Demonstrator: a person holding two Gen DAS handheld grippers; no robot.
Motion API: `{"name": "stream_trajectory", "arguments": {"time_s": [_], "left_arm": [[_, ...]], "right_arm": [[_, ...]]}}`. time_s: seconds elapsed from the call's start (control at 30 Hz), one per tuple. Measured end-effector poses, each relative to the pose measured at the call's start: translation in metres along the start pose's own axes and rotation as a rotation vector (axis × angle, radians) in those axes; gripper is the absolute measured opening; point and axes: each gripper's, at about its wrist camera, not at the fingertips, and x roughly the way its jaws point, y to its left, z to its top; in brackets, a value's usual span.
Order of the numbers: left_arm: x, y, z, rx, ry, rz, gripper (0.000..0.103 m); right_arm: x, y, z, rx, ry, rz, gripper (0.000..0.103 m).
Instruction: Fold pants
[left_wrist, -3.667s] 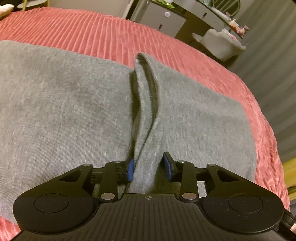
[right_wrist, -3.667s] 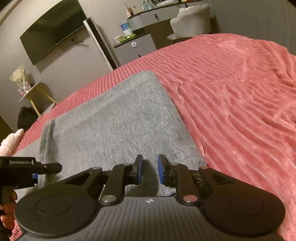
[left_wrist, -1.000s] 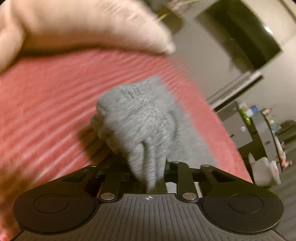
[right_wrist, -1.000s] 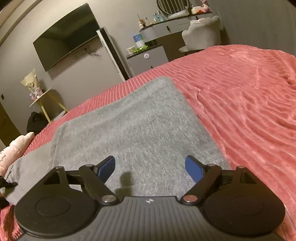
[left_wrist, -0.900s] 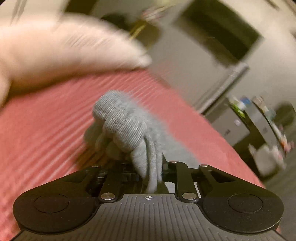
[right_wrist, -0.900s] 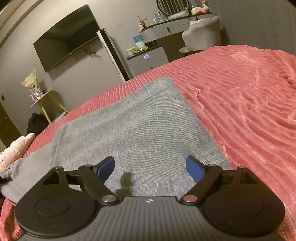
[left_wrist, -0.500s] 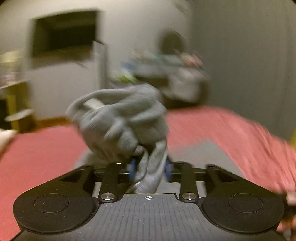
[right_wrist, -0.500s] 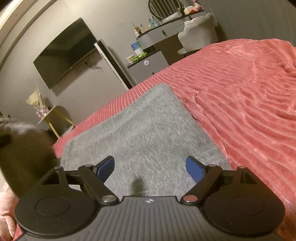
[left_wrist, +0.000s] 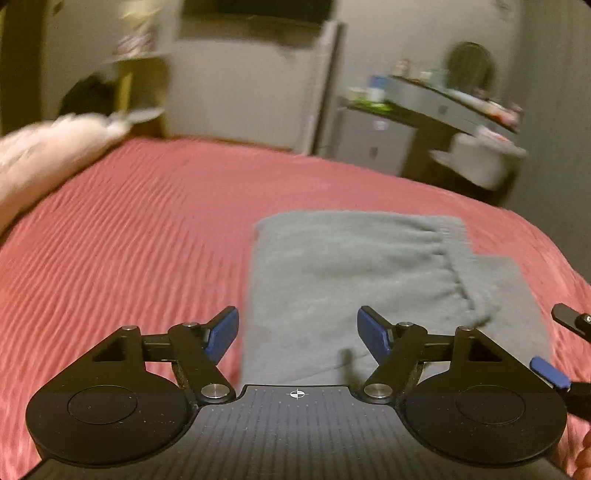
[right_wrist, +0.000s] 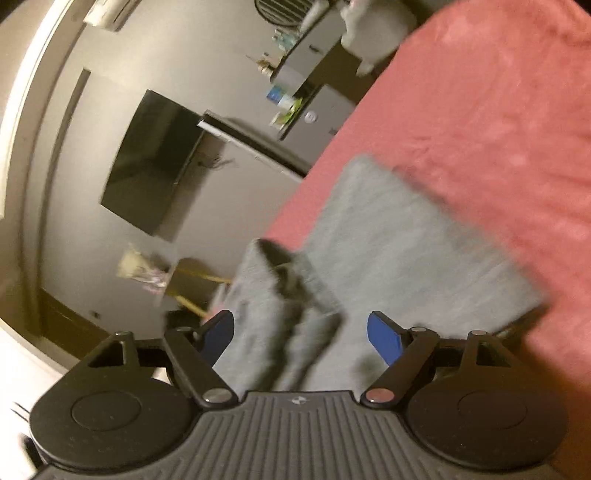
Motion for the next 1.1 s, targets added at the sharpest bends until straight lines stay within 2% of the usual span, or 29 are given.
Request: {"name": "stream_trajectory", "arguments": {"time_s": [0.07,0.17,0.23,0.37,0.43,0.47,0.5,0.53,0.63,0.7,0.77,0.8,0.87,0.9,0.97,1.1], "left_arm": [[-0.001,0.004,-0.006,0.004,0.043,0.023,0.077],[-0.002,0.006,-0.012,0.049,0.059,0.075,0.077],[-0.003,0.003,-0.017,0.056,0.075,0.068,0.077],[0.009,0.01,-0.016,0.012,0.133,0.048,0.077],[0.011,0.014,-0.018,-0.01,0.145,0.037,0.077],[0.011,0.014,-0.02,-0.014,0.149,0.035,0.077],[0.009,0.016,-0.021,-0.016,0.149,0.033,0.077],[0.009,0.017,-0.022,-0.02,0.15,0.03,0.078],[0.01,0.016,-0.022,-0.024,0.161,0.022,0.078],[0.009,0.015,-0.023,-0.021,0.165,0.012,0.078],[0.009,0.013,-0.024,-0.011,0.164,-0.001,0.078],[0.008,0.011,-0.024,-0.005,0.164,-0.004,0.078],[0.006,0.007,-0.026,0.019,0.168,-0.013,0.079],[0.006,0.005,-0.027,0.033,0.172,-0.023,0.079],[0.006,-0.001,-0.03,0.06,0.185,-0.042,0.081],[0.009,-0.015,-0.033,0.122,0.204,-0.034,0.081]], "right_arm": [[0.022,0.004,0.001,0.001,0.045,-0.045,0.082],[0.055,0.005,0.0,-0.016,0.113,-0.106,0.089],[0.067,0.012,0.0,-0.043,0.105,-0.102,0.097],[0.089,0.019,0.003,-0.027,0.118,-0.089,0.097],[0.097,0.019,0.002,-0.002,0.126,-0.103,0.089],[0.099,0.019,0.002,-0.009,0.125,-0.115,0.068],[0.101,0.018,0.002,-0.009,0.133,-0.107,0.059],[0.102,0.016,0.001,0.006,0.131,-0.101,0.059],[0.103,0.01,-0.002,0.038,0.125,-0.061,0.068],[0.109,0.014,-0.001,0.044,0.131,-0.05,0.085],[0.118,0.026,-0.002,-0.006,0.151,-0.089,0.086],[0.12,0.035,-0.003,-0.058,0.161,-0.125,0.077],[0.125,0.054,-0.008,-0.186,0.178,-0.187,0.051],[0.124,0.066,-0.009,-0.244,0.17,-0.196,0.047],[0.113,0.088,-0.009,-0.317,0.136,-0.154,0.045],[0.084,0.132,0.001,-0.342,0.053,-0.027,0.043]]}}
